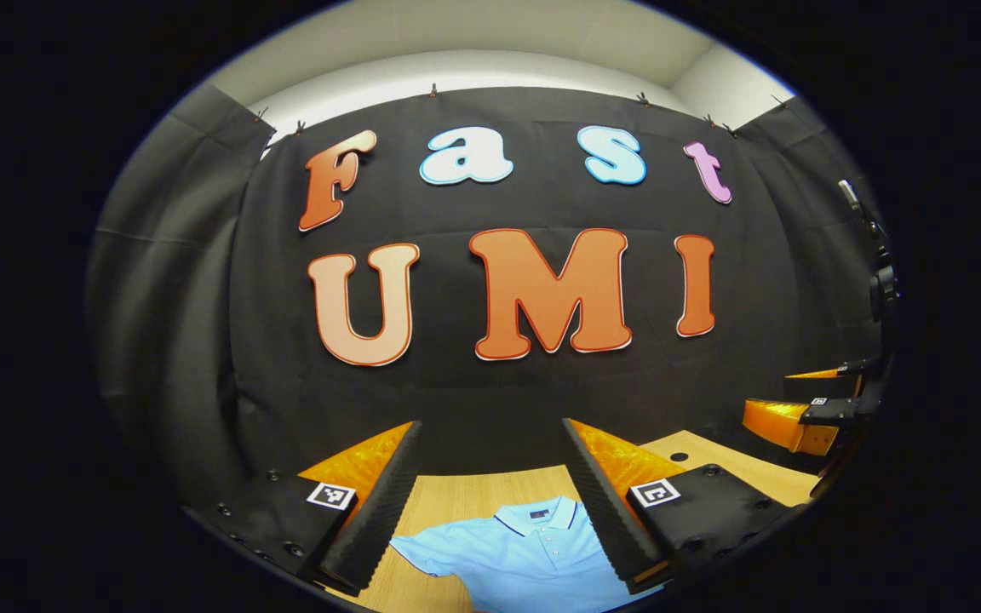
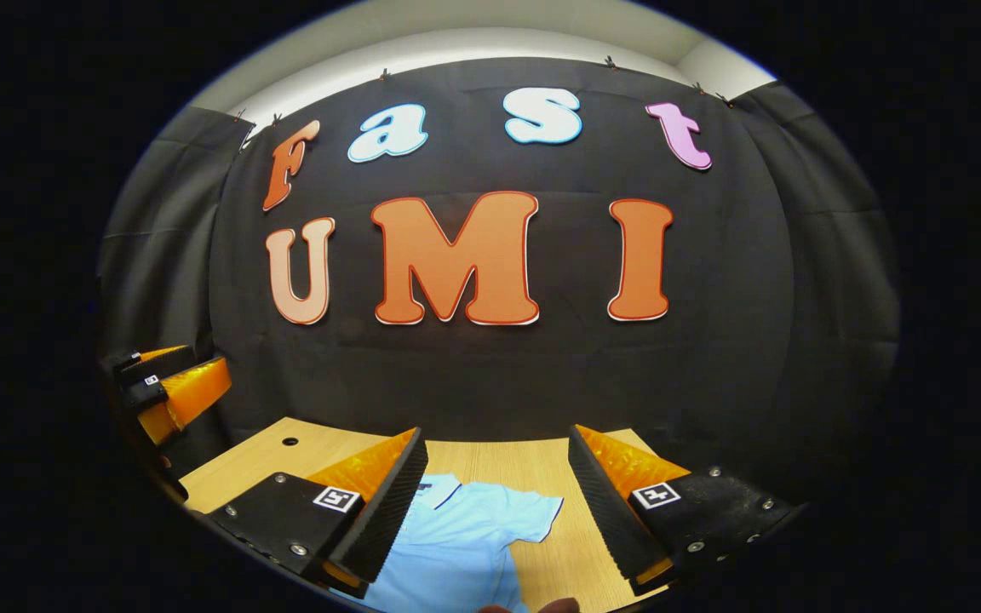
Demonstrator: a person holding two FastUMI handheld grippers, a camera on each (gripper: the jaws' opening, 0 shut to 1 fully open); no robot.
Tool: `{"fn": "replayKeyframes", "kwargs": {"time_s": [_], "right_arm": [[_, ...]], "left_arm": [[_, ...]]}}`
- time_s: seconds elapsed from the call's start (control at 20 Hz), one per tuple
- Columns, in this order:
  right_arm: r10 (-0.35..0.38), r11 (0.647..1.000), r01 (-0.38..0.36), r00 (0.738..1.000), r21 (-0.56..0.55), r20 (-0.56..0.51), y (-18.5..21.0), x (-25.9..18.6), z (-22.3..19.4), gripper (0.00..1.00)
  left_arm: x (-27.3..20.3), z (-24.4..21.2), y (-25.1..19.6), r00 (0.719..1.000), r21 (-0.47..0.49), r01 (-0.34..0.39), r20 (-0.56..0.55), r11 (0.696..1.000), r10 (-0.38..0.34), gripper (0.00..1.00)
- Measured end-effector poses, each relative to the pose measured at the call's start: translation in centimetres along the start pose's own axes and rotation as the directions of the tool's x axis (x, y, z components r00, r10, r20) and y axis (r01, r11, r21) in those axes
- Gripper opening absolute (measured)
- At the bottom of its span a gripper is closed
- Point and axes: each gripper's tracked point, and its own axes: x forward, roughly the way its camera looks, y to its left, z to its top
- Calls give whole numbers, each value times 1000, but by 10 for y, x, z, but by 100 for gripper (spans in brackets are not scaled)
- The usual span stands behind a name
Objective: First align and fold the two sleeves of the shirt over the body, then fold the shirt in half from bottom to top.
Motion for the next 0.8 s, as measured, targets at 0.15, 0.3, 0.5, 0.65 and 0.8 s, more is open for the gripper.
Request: {"fn": "replayKeyframes", "kwargs": {"time_s": [0.15,0.3,0.5,0.65,0.8], "right_arm": [[-14,1000,14,1000,1,-20,-6,4,-8,100],[-56,998,56,998,-6,-29,-19,16,-11,100],[-137,990,139,989,23,-47,-33,40,-15,100],[-211,977,210,971,-24,-109,-48,57,-36,100],[-225,974,216,961,-70,-163,-54,75,-56,100]], "left_arm": [[0,4,3,1000,4,0,14,1000,0,100],[-2,7,7,1000,8,13,29,1000,-13,100],[3,1,15,998,3,59,22,998,-59,100],[7,-10,21,996,13,92,6,996,-92,100],[14,-15,30,996,30,89,-12,996,-88,100]]}}
